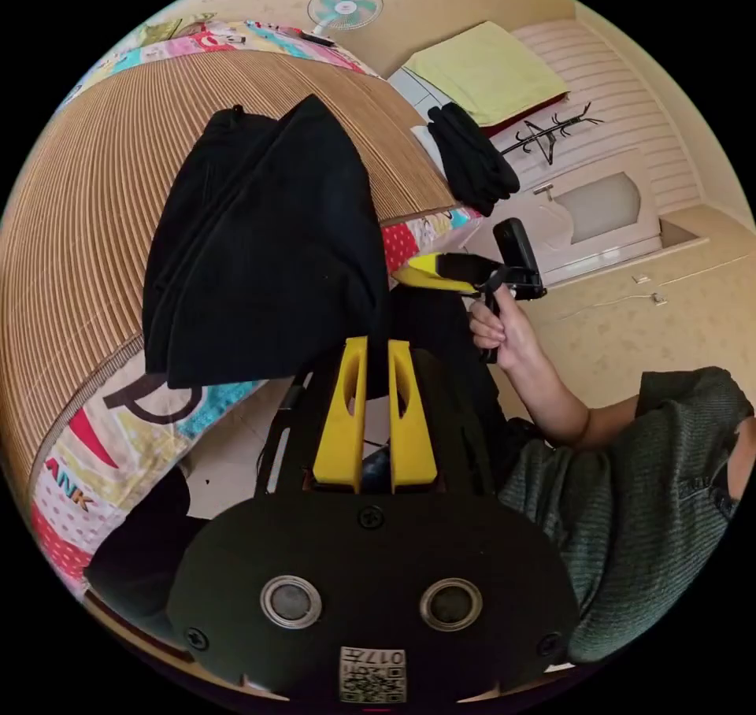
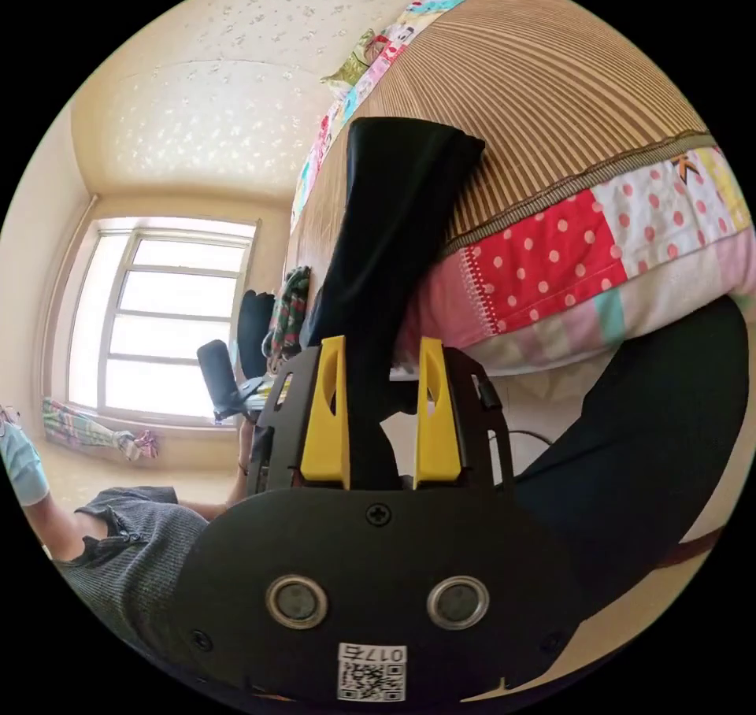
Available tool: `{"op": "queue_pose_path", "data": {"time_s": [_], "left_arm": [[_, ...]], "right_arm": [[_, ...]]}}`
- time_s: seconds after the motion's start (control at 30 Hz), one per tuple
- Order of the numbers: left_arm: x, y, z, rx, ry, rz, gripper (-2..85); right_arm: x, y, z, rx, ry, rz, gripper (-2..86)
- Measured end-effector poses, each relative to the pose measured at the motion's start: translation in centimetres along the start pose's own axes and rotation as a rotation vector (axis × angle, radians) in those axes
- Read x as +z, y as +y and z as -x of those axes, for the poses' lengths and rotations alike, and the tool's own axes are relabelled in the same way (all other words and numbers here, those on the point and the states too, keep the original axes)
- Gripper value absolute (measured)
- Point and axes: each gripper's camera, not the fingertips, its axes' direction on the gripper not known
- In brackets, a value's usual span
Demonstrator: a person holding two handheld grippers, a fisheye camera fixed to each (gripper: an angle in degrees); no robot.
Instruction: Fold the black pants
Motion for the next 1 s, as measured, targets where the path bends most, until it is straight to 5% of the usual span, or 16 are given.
{"op": "queue_pose_path", "data": {"time_s": [0.13,0.27,0.47,0.63,0.77,1.0], "left_arm": [[-0.9,1.6,-1.3,0.080,-0.040,0.058,1.7],[-8.0,2.5,1.7,0.010,0.046,-0.161,1.9],[-13.8,-2.9,12.2,-0.186,-0.046,-0.167,18.6],[-13.9,-8.4,20.2,-0.375,-0.008,-0.151,16.1],[-13.4,-10.6,21.3,-0.403,-0.043,-0.109,5.0],[-24.0,-1.5,22.5,-0.237,0.575,-0.621,-0.6]], "right_arm": [[0.0,0.3,-3.5,0.085,-0.108,-0.077,12.8],[-0.3,0.0,-3.2,0.039,-0.144,-0.070,4.2],[-4.2,1.3,1.8,-0.219,-0.170,-0.002,1.5],[-6.3,3.4,2.9,-0.342,-0.317,0.085,0.7],[-9.7,5.0,4.3,-0.422,-0.412,0.056,0.5],[-23.9,3.2,4.3,-0.496,-0.496,-0.278,0.9]]}}
